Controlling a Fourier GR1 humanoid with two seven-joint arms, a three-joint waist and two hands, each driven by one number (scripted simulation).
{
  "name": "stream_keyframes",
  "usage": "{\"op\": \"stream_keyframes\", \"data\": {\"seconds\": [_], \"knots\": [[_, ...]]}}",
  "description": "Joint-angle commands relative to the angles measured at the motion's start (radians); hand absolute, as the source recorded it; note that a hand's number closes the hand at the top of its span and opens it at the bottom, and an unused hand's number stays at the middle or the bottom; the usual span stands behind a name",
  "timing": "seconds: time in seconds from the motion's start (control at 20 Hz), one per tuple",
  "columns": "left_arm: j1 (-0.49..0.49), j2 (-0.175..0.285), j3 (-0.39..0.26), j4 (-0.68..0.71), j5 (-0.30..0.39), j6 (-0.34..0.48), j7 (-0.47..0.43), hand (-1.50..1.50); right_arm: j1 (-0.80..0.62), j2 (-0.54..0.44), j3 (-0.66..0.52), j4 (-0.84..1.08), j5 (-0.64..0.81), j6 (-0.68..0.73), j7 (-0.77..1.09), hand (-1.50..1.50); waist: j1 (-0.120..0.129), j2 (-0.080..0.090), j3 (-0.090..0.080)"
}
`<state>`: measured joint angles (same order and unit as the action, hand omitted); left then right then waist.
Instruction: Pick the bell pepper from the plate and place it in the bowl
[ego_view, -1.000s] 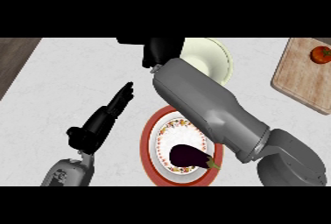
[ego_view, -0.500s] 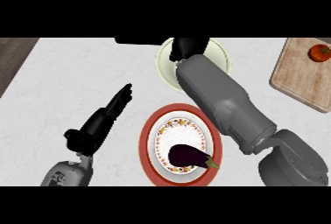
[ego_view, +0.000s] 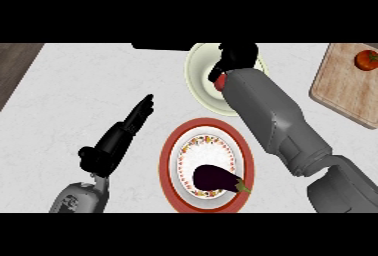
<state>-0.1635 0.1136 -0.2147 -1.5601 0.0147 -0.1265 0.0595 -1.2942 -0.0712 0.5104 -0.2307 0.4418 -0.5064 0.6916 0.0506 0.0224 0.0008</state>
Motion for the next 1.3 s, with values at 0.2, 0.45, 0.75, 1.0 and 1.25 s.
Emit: {"op": "stream_keyframes", "data": {"seconds": [0.2,0.45,0.75,1.0,1.25], "knots": [[0.02,-0.038,-0.024,-0.001,-0.026,0.021,-0.021,0.0,0.012,-0.061,-0.101,0.021,-0.038,-0.153,-0.199,-1.5,-0.005,-0.004,0.0],[0.025,0.015,0.033,-0.038,0.026,-0.018,0.029,0.0,-0.006,-0.078,-0.182,-0.017,-0.08,-0.36,-0.16,-1.5,-0.016,-0.012,0.0],[0.07,0.019,0.037,-0.037,0.008,-0.017,-0.006,0.0,0.135,-0.133,-0.276,-0.148,-0.153,-0.412,-0.251,-1.5,-0.049,-0.024,0.0],[0.024,0.016,0.062,-0.025,0.003,0.002,0.035,0.0,0.327,-0.202,-0.312,-0.33,-0.189,-0.445,-0.305,-1.5,-0.081,-0.033,-0.001],[0.072,0.023,0.066,-0.064,0.017,-0.009,0.051,0.0,0.533,-0.31,-0.34,-0.604,-0.239,-0.39,-0.328,-1.5,-0.092,-0.039,-0.001]]}}
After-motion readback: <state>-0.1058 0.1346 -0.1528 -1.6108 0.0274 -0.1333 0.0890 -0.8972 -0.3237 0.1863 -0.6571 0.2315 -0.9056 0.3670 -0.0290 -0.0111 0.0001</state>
